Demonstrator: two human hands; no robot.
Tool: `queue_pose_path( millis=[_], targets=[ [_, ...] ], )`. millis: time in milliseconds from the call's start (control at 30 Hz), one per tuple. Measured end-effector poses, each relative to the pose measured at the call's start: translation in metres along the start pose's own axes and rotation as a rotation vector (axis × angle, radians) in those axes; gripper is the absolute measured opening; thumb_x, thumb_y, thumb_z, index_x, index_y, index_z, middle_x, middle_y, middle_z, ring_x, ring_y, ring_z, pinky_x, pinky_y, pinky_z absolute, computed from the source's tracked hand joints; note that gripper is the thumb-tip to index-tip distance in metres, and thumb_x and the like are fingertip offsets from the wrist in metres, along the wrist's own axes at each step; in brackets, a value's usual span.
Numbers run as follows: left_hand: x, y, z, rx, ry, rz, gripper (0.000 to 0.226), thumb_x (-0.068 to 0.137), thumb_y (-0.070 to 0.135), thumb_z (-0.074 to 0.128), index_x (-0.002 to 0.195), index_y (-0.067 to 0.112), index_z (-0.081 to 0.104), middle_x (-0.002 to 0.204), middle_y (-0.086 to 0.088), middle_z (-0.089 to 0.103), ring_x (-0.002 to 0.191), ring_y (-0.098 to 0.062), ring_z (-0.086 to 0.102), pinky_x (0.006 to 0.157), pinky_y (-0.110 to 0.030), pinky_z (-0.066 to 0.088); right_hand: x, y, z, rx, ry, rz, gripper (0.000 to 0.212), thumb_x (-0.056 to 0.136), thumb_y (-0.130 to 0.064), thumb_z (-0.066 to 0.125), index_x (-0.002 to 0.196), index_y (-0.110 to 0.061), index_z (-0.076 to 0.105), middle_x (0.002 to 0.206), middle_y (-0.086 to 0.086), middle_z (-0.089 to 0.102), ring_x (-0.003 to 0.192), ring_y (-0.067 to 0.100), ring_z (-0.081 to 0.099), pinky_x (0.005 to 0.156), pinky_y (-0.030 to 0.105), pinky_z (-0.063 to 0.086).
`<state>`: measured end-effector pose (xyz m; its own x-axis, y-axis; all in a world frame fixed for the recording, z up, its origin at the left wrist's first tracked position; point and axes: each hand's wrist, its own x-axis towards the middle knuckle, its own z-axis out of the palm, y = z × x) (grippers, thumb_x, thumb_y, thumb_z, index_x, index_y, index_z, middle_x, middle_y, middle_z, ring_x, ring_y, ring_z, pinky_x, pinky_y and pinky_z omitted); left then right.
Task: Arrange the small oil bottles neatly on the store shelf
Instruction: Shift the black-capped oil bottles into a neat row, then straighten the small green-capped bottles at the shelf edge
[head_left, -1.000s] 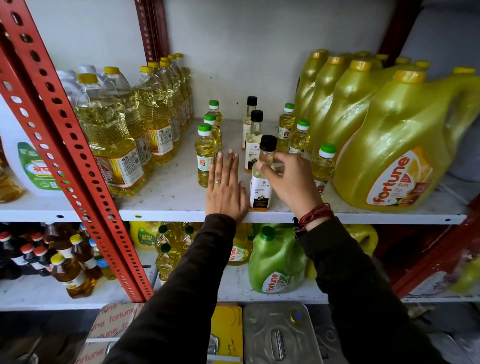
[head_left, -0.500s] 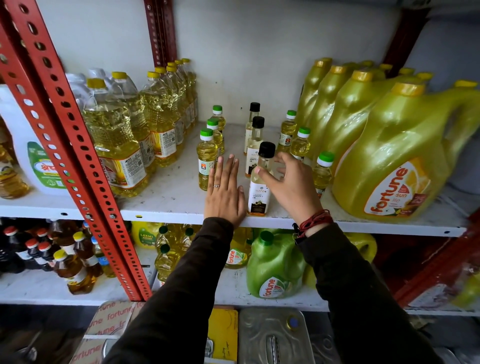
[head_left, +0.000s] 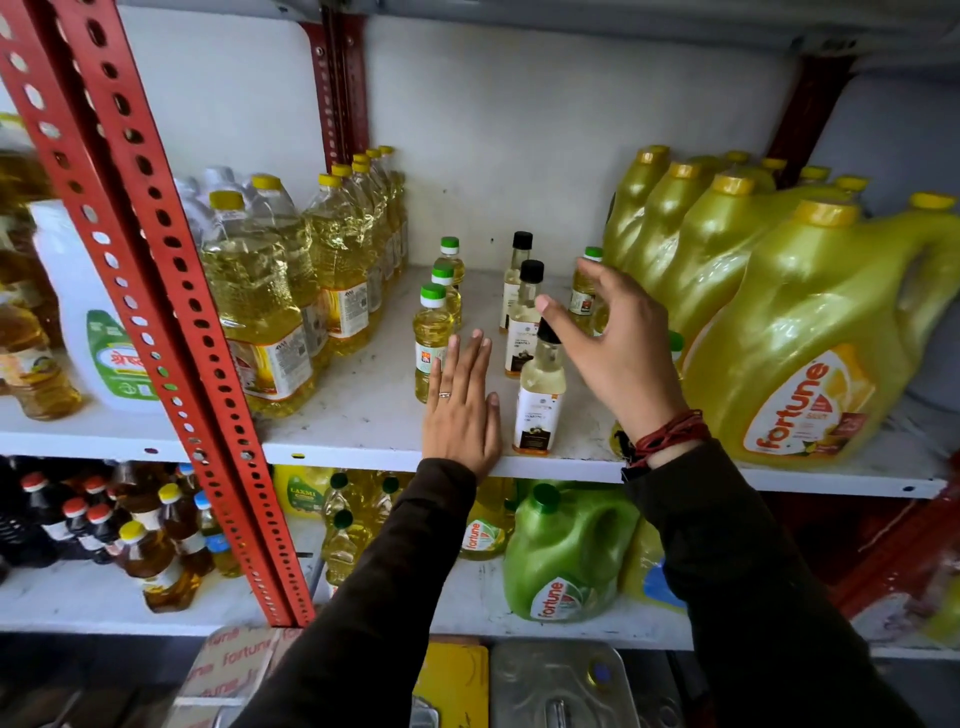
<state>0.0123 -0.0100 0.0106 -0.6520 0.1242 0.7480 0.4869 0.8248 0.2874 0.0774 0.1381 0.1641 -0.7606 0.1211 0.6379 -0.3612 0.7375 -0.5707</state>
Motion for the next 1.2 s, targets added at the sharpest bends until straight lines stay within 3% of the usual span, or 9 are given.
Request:
queue_pose_path(
  millis=[133,267,400,500,733,867,1033,1200],
  targets=[
    [0.000,-0.016,-0.027,-0.029,0.073,-0.005,0.065,0.097,0.024,0.032,0.160,0.006,0.027,0.169,-0.009,0.020,0.158,-0.027,0.005,0.127,-0.037,-0.008,0.002,-0.023,0.018,0.022,-0.014,-0.030,0.060,0.087,-0.048,0.067,0.136,-0.015,0.056,0.137,0.005,0.063,0.128,0.020,0.058,0.109,0.034,0.047],
    [0.003,-0.053,-0.054,0.042,0.105,0.009,0.065,0.099,0.025,0.030,0.160,0.005,0.025,0.170,-0.008,0.015,0.158,-0.025,0.002,0.128,-0.040,-0.006,0.008,-0.043,0.049,0.081,-0.062,0.002,0.060,0.088,-0.047,0.066,0.137,-0.015,0.055,0.140,0.007,0.061,0.131,0.022,0.056,0.109,0.040,0.047],
    [0.000,-0.086,-0.064,0.078,0.063,-0.023,0.064,0.099,0.026,0.027,0.160,0.005,0.025,0.169,-0.010,0.019,0.158,-0.025,0.005,0.129,-0.041,-0.003,0.017,-0.057,0.079,0.128,-0.189,0.104,0.057,0.090,-0.036,0.067,0.138,-0.009,0.053,0.143,0.011,0.058,0.133,0.024,0.054,0.112,0.036,0.043],
    [-0.006,-0.106,-0.061,0.102,0.002,-0.030,0.065,0.099,0.027,0.028,0.160,0.005,0.025,0.169,-0.010,0.021,0.158,-0.024,0.004,0.129,-0.040,-0.003,0.025,-0.062,0.099,0.172,-0.253,0.200,0.047,0.092,-0.027,0.065,0.133,-0.005,0.056,0.140,0.015,0.059,0.131,0.028,0.055,0.105,0.030,0.041],
    [-0.009,-0.113,-0.060,0.071,-0.028,-0.020,0.066,0.098,0.025,0.032,0.161,0.007,0.023,0.169,-0.007,0.018,0.159,-0.022,0.000,0.128,-0.038,-0.006,0.038,-0.044,0.137,0.236,-0.355,0.362,0.036,0.087,-0.021,0.070,0.120,-0.009,0.063,0.129,0.010,0.066,0.121,0.026,0.061,0.097,0.030,0.044],
    [-0.009,-0.115,-0.059,0.063,-0.023,-0.028,0.067,0.097,0.024,0.034,0.161,0.007,0.023,0.170,-0.007,0.018,0.159,-0.023,-0.001,0.128,-0.039,-0.006,0.038,-0.038,0.142,0.253,-0.351,0.374,0.033,0.087,-0.015,0.069,0.119,-0.009,0.065,0.126,0.010,0.068,0.119,0.024,0.062,0.091,0.025,0.040],
    [-0.010,-0.115,-0.058,0.072,-0.026,-0.033,0.067,0.097,0.025,0.032,0.161,0.006,0.023,0.170,-0.007,0.017,0.159,-0.022,-0.001,0.128,-0.036,-0.009,0.034,-0.037,0.142,0.240,-0.284,0.377,0.028,0.085,-0.017,0.074,0.111,-0.006,0.070,0.113,0.007,0.070,0.096,0.013,0.058,0.083,0.021,0.038],
    [-0.010,-0.115,-0.058,0.094,-0.037,-0.026,0.067,0.098,0.025,0.033,0.161,0.007,0.022,0.169,-0.006,0.017,0.159,-0.023,-0.001,0.127,-0.035,-0.010,0.030,-0.036,0.150,0.241,-0.138,0.403,0.036,0.067,-0.034,0.088,0.089,-0.019,0.063,0.096,-0.001,0.071,0.094,0.020,0.070,0.080,0.031,0.054]
  ],
)
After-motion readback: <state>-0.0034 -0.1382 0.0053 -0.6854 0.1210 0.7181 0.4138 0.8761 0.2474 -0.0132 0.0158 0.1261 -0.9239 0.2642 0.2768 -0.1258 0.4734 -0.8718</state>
